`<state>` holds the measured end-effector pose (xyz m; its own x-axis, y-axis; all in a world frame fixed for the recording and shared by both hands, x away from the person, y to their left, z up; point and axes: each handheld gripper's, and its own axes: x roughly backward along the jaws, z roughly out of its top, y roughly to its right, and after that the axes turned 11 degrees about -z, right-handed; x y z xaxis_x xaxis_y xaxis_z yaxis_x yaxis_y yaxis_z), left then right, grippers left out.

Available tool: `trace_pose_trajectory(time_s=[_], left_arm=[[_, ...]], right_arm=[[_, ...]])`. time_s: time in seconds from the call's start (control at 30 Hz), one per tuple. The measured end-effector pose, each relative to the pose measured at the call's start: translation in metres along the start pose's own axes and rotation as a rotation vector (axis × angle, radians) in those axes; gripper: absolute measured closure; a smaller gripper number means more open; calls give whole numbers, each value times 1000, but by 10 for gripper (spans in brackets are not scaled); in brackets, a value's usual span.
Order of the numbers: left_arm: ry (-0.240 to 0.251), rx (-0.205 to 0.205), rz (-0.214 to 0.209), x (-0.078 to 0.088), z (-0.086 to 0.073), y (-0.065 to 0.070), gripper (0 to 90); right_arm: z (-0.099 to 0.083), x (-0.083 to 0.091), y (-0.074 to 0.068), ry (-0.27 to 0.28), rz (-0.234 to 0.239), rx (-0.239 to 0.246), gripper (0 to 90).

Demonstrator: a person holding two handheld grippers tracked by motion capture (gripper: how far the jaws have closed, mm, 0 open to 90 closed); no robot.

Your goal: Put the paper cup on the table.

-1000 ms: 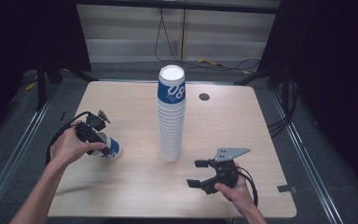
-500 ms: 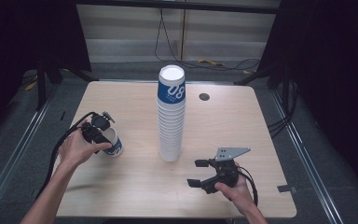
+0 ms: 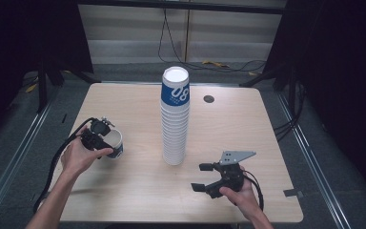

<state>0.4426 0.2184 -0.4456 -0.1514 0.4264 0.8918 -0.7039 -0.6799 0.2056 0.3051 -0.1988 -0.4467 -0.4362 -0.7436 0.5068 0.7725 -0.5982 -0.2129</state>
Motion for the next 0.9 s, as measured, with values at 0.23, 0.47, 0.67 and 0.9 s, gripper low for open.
trace_pose_trajectory(time_s=[0.23,0.47,0.67,0.9], left_arm=[[76,-21,4,1,-11,-1,168],[156,-23,28,-1,-22,-1,163],[210,-33,73,-8,-33,-3,162],[294,-34,41,-7,-48,-4,162]], right_arm=[[0,-1,0,-3,-1,-1,168],[0,0,0,-5,0,2,170],[0,0,0,-6,-5,1,170],[0,0,0,1,-17,3,170]])
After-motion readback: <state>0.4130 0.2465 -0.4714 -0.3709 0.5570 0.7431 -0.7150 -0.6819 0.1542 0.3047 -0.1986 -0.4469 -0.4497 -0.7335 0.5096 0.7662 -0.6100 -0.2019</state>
